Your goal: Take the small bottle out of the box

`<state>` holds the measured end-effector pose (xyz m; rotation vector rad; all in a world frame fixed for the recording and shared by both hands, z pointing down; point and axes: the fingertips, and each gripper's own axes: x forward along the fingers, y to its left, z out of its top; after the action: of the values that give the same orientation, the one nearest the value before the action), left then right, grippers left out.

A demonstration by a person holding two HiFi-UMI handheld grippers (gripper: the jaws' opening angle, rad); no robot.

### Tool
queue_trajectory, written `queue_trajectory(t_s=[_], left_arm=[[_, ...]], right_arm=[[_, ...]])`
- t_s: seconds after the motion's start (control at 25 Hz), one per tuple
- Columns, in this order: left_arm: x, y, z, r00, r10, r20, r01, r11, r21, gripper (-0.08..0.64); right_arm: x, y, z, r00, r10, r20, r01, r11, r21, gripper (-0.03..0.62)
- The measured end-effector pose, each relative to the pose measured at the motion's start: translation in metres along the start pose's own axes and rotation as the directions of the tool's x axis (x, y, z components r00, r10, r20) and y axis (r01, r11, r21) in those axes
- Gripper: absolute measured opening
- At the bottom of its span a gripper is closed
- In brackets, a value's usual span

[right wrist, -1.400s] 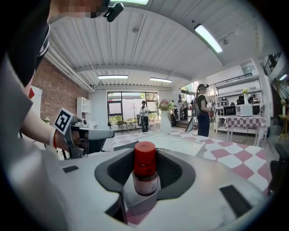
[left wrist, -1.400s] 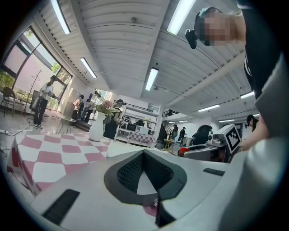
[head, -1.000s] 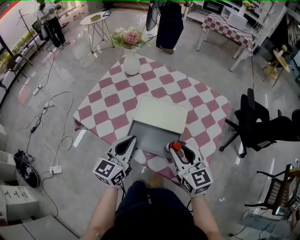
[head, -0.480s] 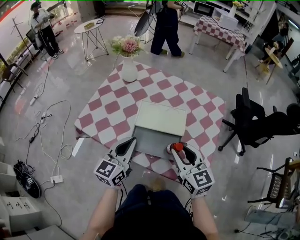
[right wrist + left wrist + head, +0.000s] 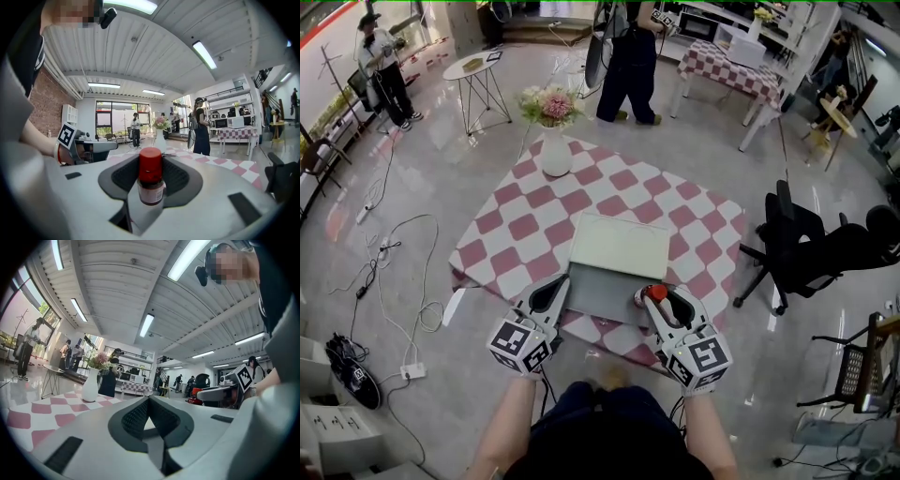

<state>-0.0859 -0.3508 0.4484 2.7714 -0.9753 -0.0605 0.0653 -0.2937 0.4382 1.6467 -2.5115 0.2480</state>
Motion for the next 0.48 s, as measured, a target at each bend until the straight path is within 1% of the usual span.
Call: queue_trajectory(t_s=[0.2, 0.36, 0.48], left_arm=[[0.004, 0.001, 0.007, 1.000, -0.002, 0.009, 0.002, 1.000, 0.006, 0.003], [0.005, 0.002, 0.015, 1.000, -0.005, 0.028, 0.005, 1.000, -0.008, 0.003], [0.008, 0.003, 0.021, 0.999, -0.008, 0.037, 0.008, 1.000, -0.004, 0.003]], right_arm=[[0.002, -0.003, 0.009, 1.000, -0.008, 0.014, 0.008, 1.000, 0.002, 0.147], [0.002, -0.004, 0.017, 1.000, -0.003, 0.024, 0.003, 1.000, 0.001, 0.147], [0.001, -0.007, 0.023, 1.000, -0.004, 0.029, 0.004, 1.000, -0.004, 0.146]])
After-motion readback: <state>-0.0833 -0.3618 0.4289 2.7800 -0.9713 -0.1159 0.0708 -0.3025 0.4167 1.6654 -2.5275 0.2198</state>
